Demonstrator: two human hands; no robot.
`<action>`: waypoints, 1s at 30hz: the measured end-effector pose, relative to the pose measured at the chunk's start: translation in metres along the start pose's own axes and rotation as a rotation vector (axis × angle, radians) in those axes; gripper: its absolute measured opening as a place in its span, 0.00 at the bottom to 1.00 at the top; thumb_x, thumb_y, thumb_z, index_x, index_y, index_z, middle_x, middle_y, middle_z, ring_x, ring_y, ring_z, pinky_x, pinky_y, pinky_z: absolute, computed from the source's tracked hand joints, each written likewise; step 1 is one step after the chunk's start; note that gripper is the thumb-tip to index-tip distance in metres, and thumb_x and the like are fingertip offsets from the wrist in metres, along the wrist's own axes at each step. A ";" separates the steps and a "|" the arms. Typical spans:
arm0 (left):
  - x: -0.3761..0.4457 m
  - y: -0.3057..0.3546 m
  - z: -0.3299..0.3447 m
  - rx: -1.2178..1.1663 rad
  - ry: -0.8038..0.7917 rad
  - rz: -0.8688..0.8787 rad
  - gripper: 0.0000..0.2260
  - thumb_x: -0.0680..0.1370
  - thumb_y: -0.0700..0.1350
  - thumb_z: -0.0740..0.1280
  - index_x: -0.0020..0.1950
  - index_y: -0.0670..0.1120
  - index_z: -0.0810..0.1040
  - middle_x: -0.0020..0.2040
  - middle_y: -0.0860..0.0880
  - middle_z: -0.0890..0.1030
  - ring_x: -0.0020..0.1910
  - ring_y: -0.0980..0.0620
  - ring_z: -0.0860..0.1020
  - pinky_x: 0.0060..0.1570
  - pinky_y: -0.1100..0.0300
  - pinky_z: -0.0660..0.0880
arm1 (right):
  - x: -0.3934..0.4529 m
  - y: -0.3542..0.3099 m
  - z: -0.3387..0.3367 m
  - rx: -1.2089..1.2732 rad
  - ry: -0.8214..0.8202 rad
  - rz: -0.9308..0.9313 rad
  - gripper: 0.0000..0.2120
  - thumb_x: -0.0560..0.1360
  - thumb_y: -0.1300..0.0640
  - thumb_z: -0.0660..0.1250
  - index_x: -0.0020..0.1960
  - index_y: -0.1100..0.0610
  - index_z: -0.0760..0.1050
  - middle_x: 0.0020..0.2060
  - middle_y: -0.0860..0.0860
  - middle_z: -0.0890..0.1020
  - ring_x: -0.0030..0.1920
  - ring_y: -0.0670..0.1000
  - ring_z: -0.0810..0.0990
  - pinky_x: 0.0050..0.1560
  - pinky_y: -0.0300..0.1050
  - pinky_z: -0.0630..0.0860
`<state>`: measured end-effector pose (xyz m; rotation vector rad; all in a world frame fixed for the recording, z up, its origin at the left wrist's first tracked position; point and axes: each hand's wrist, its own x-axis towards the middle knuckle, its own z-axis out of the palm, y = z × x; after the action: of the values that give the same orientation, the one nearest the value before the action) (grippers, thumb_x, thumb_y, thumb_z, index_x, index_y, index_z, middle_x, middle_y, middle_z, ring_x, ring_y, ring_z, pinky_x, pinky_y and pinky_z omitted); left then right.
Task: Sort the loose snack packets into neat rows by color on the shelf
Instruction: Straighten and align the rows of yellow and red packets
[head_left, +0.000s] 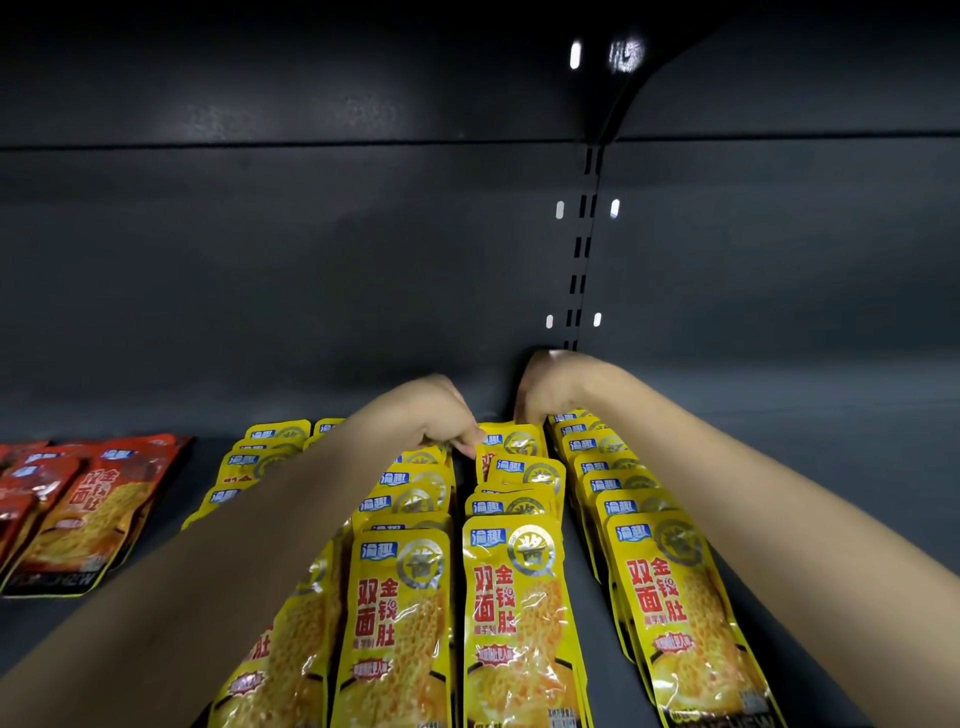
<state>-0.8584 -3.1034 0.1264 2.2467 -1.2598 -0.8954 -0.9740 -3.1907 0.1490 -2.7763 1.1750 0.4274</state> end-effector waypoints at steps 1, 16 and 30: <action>0.000 0.000 0.001 -0.004 0.006 -0.004 0.06 0.75 0.42 0.71 0.43 0.39 0.83 0.24 0.55 0.80 0.40 0.53 0.73 0.41 0.60 0.70 | -0.001 0.000 -0.001 -0.017 -0.003 -0.006 0.09 0.74 0.58 0.67 0.52 0.61 0.79 0.30 0.50 0.72 0.29 0.46 0.68 0.29 0.38 0.65; 0.002 0.002 0.003 -0.029 0.013 -0.031 0.10 0.76 0.41 0.70 0.52 0.37 0.81 0.23 0.55 0.79 0.42 0.55 0.74 0.39 0.62 0.70 | -0.001 -0.004 -0.003 -0.182 -0.052 -0.081 0.09 0.79 0.60 0.60 0.42 0.56 0.75 0.30 0.46 0.66 0.31 0.47 0.67 0.24 0.31 0.61; -0.008 0.002 0.001 -0.001 0.037 -0.021 0.08 0.75 0.40 0.70 0.50 0.36 0.82 0.24 0.54 0.80 0.23 0.55 0.61 0.21 0.70 0.57 | 0.012 0.004 0.004 0.032 -0.029 -0.027 0.14 0.76 0.58 0.64 0.59 0.63 0.77 0.55 0.56 0.80 0.48 0.53 0.74 0.50 0.42 0.73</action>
<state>-0.8637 -3.0979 0.1296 2.2690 -1.2209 -0.8574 -0.9693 -3.2007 0.1419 -2.7453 1.1269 0.4413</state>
